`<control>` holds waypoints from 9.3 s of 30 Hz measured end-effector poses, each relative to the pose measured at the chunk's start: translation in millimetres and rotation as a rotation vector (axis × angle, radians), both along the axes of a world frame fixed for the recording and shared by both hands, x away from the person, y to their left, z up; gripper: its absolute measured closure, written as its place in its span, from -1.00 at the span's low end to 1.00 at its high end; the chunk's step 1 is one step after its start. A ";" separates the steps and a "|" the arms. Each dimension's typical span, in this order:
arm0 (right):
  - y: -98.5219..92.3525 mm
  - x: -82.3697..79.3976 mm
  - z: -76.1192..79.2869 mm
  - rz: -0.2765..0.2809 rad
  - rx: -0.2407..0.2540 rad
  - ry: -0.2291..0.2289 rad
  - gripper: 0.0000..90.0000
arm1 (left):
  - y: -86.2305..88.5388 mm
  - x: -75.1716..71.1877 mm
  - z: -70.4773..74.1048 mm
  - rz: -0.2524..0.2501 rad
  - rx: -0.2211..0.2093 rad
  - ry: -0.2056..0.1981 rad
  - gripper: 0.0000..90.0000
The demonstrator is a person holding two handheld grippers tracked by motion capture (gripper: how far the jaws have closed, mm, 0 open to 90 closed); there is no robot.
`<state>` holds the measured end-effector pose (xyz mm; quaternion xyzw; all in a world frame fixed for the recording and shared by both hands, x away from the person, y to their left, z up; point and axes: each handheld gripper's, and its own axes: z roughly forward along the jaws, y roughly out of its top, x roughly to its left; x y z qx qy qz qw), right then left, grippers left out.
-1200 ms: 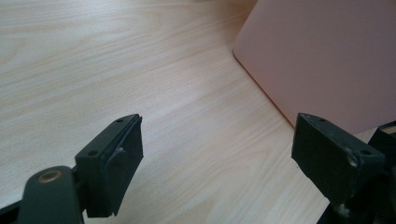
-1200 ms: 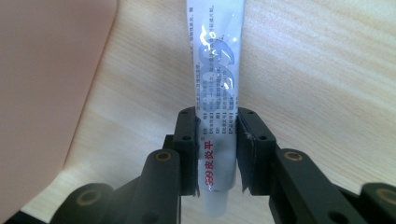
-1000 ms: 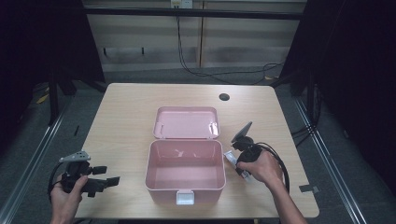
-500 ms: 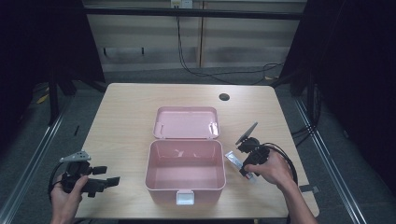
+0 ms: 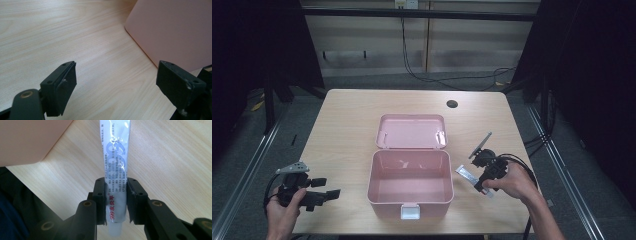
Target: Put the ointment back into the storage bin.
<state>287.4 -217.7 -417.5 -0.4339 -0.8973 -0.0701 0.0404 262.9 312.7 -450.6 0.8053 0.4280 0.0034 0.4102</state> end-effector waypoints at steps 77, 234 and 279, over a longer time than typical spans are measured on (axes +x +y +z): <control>1.0 -22.6 102.0 0.370 -0.033 -0.093 0.59 | 0.6 0.2 0.3 0.004 -0.004 -0.004 -0.63; 210.2 7.8 -17.7 0.735 -0.009 0.158 0.25 | 0.1 -0.3 0.9 -0.007 -0.005 -0.006 -0.63; 166.3 15.7 52.5 0.635 0.019 0.075 0.09 | 0.7 0.1 1.2 -0.002 -0.005 -0.006 -0.63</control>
